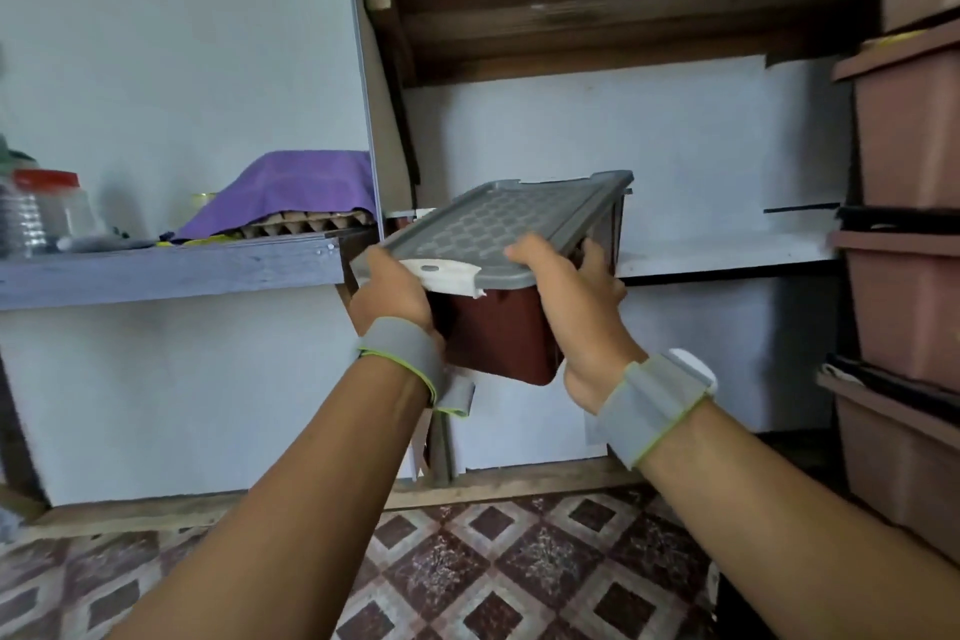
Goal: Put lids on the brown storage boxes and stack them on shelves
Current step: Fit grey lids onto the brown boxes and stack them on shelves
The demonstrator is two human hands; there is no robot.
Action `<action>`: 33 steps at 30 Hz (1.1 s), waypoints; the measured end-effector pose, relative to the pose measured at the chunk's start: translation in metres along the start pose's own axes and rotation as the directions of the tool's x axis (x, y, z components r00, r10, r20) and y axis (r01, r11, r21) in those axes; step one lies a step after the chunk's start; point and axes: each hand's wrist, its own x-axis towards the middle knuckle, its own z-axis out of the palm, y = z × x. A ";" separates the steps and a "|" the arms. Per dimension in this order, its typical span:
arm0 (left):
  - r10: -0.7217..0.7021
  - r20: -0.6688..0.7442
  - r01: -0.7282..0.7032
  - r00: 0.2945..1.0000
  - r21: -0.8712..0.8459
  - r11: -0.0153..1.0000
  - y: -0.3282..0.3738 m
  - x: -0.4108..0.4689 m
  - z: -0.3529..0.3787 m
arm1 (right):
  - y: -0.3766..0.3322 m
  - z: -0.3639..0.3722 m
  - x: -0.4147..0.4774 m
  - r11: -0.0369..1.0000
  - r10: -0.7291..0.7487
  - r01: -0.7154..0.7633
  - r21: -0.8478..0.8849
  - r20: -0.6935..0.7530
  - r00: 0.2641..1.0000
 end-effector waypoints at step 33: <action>0.320 0.443 -0.442 0.838 0.207 0.873 0.073 0.133 0.067 | -0.062 0.108 0.205 0.991 -0.116 0.112 0.069 0.060 0.991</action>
